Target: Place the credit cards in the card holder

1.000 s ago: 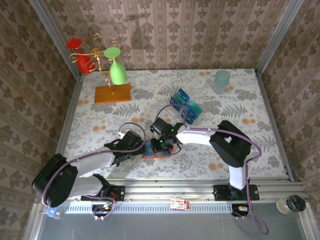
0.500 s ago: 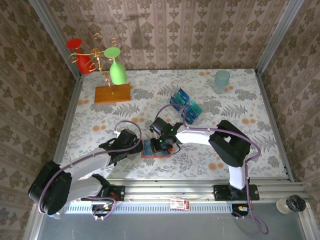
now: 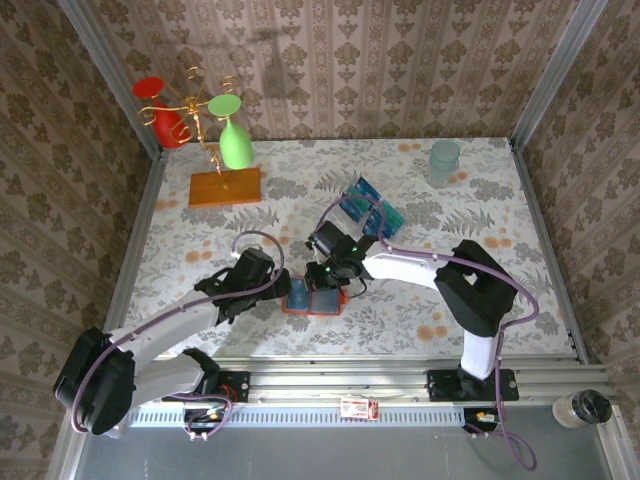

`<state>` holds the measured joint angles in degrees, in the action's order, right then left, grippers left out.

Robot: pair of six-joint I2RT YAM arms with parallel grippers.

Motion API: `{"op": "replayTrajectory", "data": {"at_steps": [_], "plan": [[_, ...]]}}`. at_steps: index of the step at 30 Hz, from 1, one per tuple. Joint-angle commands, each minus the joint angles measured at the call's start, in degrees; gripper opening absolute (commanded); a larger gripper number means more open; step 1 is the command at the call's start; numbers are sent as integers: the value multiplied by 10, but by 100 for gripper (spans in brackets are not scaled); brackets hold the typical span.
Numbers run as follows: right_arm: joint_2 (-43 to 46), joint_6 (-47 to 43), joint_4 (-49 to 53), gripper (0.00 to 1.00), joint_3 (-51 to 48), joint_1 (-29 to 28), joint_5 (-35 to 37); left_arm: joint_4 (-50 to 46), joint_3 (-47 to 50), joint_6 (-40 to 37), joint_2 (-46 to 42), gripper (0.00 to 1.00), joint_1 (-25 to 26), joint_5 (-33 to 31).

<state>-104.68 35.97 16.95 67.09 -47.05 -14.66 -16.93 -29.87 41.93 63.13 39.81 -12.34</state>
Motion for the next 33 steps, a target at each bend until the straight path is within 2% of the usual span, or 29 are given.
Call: {"op": "replayTrajectory", "data": {"at_steps": [1,7,15,26,33], "plan": [[36,-11,28,8,-29,14,31,-10,-36,-16,-2,100,17,13],[58,-9,20,8,-70,38,37,9,-71,-14,35,100,70,9],[55,-7,15,8,-74,46,29,50,-74,-1,94,100,123,3],[22,-6,0,8,-73,52,15,83,-45,4,125,100,138,2],[-12,5,-22,8,-57,52,-29,120,-17,6,148,100,138,2]]}}
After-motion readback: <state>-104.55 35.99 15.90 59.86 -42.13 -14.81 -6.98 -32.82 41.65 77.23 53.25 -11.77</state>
